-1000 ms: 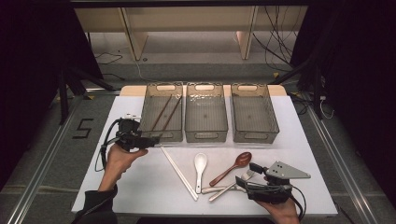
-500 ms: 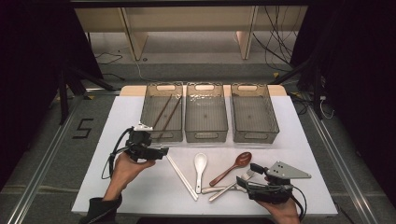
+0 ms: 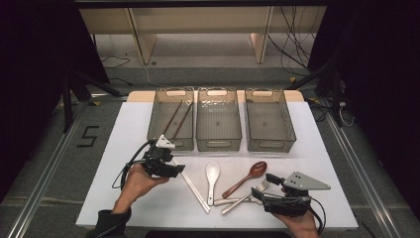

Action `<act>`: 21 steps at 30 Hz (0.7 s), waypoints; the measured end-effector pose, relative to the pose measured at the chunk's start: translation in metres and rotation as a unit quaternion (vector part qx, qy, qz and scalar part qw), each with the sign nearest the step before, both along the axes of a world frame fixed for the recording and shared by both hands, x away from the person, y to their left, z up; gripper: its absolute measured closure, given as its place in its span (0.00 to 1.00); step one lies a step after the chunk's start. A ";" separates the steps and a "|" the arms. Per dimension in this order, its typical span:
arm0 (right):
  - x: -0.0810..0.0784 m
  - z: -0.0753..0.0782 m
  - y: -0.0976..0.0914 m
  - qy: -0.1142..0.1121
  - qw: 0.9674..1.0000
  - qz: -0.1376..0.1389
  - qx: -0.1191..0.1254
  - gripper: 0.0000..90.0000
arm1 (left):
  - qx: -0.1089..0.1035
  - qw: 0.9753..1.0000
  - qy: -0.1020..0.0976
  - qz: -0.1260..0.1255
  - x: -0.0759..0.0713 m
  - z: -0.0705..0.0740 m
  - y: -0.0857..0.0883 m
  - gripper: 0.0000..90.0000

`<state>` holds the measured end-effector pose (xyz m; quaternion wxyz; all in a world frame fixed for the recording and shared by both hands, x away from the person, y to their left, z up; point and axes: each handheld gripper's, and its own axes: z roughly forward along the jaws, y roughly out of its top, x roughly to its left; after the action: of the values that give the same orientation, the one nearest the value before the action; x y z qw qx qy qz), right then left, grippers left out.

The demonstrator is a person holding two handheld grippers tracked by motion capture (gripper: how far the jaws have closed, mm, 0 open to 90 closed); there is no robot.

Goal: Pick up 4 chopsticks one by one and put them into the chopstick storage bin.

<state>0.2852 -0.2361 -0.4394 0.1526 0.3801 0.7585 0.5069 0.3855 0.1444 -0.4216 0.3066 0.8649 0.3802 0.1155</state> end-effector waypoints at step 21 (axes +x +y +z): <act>0.001 -0.001 0.000 0.003 1.000 -0.003 0.000 0.31 | 0.129 0.966 -0.002 -0.224 -0.015 -0.014 -0.028 0.29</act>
<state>0.2857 -0.2362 -0.4403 0.1517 0.3837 0.7581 0.5050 0.3705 0.1161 -0.4355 0.2112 0.9600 0.1582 0.0936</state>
